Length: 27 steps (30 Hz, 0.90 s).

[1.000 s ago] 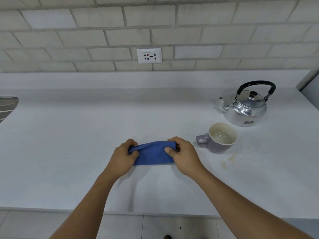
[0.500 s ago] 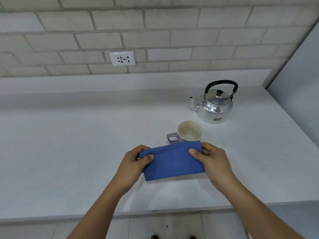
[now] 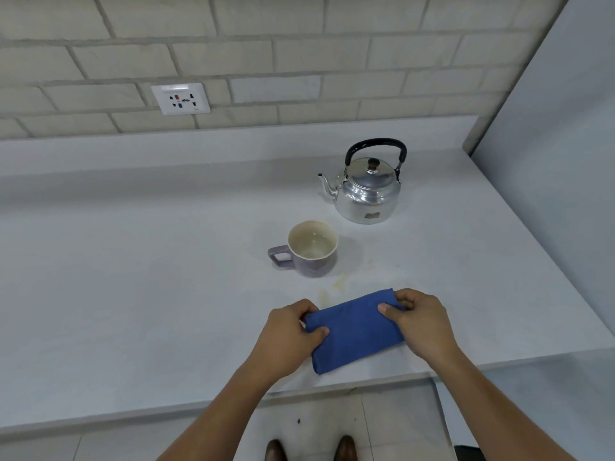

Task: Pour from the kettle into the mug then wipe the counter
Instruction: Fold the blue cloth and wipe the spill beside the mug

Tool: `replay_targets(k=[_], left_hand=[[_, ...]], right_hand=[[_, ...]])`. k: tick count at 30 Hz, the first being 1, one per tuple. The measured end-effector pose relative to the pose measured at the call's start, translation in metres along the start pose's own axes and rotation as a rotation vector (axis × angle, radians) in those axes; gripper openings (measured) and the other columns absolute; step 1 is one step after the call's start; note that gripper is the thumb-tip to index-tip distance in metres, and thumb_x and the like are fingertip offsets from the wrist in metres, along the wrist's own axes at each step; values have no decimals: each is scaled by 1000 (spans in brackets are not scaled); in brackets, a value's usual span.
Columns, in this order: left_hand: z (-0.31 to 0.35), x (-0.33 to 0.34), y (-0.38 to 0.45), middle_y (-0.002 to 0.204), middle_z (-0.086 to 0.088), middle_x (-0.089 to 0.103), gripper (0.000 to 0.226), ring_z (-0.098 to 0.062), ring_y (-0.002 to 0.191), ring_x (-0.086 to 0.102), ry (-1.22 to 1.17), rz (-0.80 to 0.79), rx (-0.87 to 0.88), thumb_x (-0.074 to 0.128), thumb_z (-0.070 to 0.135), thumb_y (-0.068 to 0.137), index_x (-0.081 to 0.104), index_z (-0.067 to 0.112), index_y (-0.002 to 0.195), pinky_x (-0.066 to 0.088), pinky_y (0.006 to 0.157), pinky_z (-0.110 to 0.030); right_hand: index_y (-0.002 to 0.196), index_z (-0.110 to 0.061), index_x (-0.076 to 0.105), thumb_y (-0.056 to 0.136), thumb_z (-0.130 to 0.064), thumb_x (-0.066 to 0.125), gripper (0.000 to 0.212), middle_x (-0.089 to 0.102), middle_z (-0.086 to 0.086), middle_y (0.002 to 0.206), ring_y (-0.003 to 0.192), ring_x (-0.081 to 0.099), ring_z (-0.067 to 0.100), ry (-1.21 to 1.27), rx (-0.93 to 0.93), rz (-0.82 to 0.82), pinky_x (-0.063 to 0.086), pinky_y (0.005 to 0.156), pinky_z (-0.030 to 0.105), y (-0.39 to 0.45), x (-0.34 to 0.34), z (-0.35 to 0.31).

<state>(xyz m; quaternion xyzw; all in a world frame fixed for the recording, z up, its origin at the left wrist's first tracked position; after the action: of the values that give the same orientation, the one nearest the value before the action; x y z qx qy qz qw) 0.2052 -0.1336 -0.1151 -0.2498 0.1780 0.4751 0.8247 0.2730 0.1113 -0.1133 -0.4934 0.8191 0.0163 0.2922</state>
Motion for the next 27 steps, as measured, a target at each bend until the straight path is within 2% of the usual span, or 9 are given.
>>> replay_targets(k=[3, 5, 7, 12, 14, 18, 22, 25, 27], left_hand=[[1, 12, 2, 83, 8, 67, 12, -3, 67, 59, 194, -6, 78, 76, 26, 86, 69, 18, 92, 44, 62, -13], [0, 13, 4, 92, 3, 66, 20, -10, 79, 59, 329, 3, 131, 75, 34, 88, 69, 18, 97, 46, 72, -21], [-3, 7, 3, 98, 5, 64, 28, -13, 90, 58, 405, 41, 196, 74, 44, 89, 69, 21, 103, 47, 80, -23], [-23, -39, -4, 113, -1, 71, 36, -23, 106, 64, 430, 283, 355, 53, 41, 98, 75, 15, 111, 53, 90, -38], [-40, -56, -3, 128, -4, 71, 44, -29, 123, 64, 510, 296, 336, 49, 40, 98, 74, 14, 123, 52, 99, -43], [-74, -68, 3, 162, 2, 47, 65, -22, 155, 35, 615, 188, 234, 40, 53, 100, 47, 20, 155, 30, 123, -39], [-90, -57, 3, 174, 9, 21, 72, -13, 162, 11, 699, 170, 203, 26, 62, 103, 27, 24, 164, 14, 130, -36], [-92, -54, 3, 174, 12, 18, 70, -9, 162, 6, 717, 186, 197, 24, 62, 104, 25, 26, 165, 11, 130, -34], [-91, -55, 4, 174, 12, 18, 70, -8, 162, 5, 718, 186, 198, 24, 62, 104, 24, 26, 165, 9, 130, -33]], right_hand=[[87, -32, 67, 84, -22, 79, 15, 71, -15, 85, 79, 64, 0, -96, -25, 30, 43, 56, 5, 5, -1, 7], [95, -25, 68, 83, -15, 79, 19, 70, -8, 90, 83, 66, 11, -123, -57, 64, 43, 61, 5, 6, 1, 5], [109, -17, 65, 81, -12, 80, 33, 60, 0, 105, 92, 60, 19, -301, -175, 154, 45, 71, 19, 2, 3, -2], [110, -21, 64, 85, -40, 68, 32, 50, 1, 106, 96, 46, 20, -601, -304, 355, 49, 67, 33, -37, 31, -21], [122, -16, 65, 91, -52, 56, 49, 57, 8, 114, 100, 50, 28, -748, -274, 327, 48, 78, 43, -52, 51, -22], [146, -8, 49, 93, -63, 51, 77, 55, 15, 136, 122, 51, 37, -847, -202, 200, 42, 103, 53, -63, 73, -7], [155, -7, 32, 96, -49, 55, 76, 40, 13, 153, 141, 35, 33, -740, -167, 165, 35, 115, 49, -43, 40, 14], [156, -4, 28, 101, -24, 51, 63, 34, 15, 158, 147, 26, 32, -724, -153, 189, 21, 122, 54, -6, 2, 29], [157, -2, 23, 104, -19, 42, 59, 27, 15, 163, 153, 20, 31, -706, -120, 185, 10, 124, 53, 27, -11, 32]])
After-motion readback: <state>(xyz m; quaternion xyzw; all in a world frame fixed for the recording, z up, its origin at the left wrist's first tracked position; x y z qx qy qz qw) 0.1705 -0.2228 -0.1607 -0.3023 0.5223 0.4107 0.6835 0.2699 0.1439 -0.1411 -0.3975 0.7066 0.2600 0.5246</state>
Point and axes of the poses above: each hand's wrist, its own y-axis towards the middle knuckle, its own x-axis out of the palm, z = x × y, the point moved 4 cm from there along y, towards the middle knuckle
